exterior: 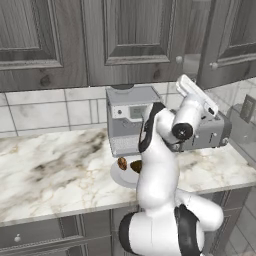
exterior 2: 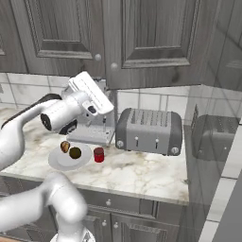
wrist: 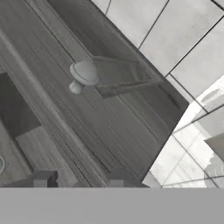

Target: Pick the avocado and bread from the counter and place them on the plate. Then pick the jam from the cabinet and place it next to the plate. Lastly close the cabinet door.

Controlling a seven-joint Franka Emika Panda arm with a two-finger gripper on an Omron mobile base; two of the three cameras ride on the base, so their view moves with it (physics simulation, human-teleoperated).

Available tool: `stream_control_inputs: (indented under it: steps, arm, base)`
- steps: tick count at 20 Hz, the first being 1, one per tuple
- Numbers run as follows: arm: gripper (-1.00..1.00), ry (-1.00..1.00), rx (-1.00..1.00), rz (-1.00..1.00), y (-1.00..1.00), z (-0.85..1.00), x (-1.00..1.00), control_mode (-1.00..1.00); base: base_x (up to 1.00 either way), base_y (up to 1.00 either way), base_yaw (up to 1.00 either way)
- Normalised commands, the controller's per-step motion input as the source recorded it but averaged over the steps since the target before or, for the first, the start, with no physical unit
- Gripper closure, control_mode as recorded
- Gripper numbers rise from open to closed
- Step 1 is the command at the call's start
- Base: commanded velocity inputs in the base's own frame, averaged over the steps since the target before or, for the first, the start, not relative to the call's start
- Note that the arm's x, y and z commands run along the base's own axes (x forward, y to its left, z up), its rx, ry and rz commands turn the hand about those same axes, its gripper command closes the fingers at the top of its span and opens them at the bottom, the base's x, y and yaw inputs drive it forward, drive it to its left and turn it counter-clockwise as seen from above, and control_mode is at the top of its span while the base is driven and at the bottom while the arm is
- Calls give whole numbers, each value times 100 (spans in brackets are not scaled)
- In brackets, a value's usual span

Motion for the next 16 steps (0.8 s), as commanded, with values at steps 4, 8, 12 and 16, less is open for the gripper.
stream_control_inputs:
  steps: [4, 8, 12, 16]
  arm:
    - [-100, 40, 38, 0, -8, -16, 100, -100]
    - [-100, 40, 39, 0, -22, -48, 100, -100]
    - [-100, 34, 42, 0, -60, -78, 100, -100]
    - [-100, 28, 39, 3, -50, -71, 100, -100]
  base:
    - [0, 0, 0]
    - [0, 0, 0]
    - [0, 0, 0]
    - [0, 0, 0]
